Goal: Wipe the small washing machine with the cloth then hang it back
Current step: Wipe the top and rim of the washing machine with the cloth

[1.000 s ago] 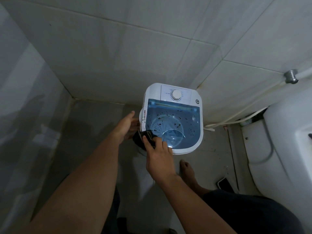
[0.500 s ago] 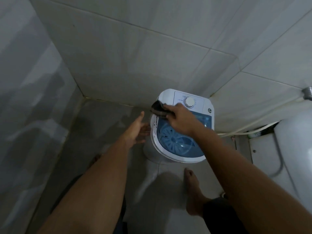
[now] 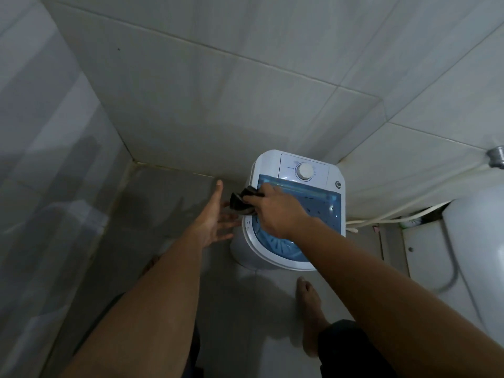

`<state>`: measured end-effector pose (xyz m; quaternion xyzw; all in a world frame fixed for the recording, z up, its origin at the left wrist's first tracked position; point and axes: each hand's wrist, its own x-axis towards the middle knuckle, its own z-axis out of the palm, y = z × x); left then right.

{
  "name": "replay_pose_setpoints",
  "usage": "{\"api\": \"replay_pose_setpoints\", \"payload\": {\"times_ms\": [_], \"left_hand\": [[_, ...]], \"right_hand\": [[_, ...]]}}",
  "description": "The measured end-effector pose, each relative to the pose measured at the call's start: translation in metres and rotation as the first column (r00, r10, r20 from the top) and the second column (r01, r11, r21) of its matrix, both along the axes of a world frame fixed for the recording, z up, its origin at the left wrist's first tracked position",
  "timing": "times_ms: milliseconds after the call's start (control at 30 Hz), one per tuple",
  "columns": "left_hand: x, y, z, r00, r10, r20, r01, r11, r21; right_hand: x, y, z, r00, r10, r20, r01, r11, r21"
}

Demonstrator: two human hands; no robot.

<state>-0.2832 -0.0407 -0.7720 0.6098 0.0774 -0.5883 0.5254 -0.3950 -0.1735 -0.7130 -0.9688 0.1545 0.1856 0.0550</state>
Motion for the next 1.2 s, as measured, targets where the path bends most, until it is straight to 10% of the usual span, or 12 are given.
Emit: {"api": "replay_pose_setpoints", "payload": {"times_ms": [233,500,967,1200], "left_hand": [[-0.002,-0.001,0.005,1.0,-0.004,-0.005,0.004,1.0,-0.01],[0.0,-0.002,0.006,0.999,-0.045,0.017,0.045,0.999,0.009],[-0.002,-0.001,0.006,0.999,-0.017,-0.036,0.017,1.0,-0.009],[-0.004,-0.001,0.004,0.999,-0.032,0.014,0.031,0.999,0.016]], "right_hand": [[0.002,-0.01,0.024,1.0,-0.017,-0.007,0.018,0.964,0.267],[0.037,-0.053,0.007,0.96,-0.27,0.075,0.273,0.961,-0.035],[-0.019,0.016,0.013,0.977,0.209,-0.047,-0.207,0.977,0.04],[0.024,-0.071,0.019,0.944,-0.249,0.215,0.223,0.965,0.139]]}}
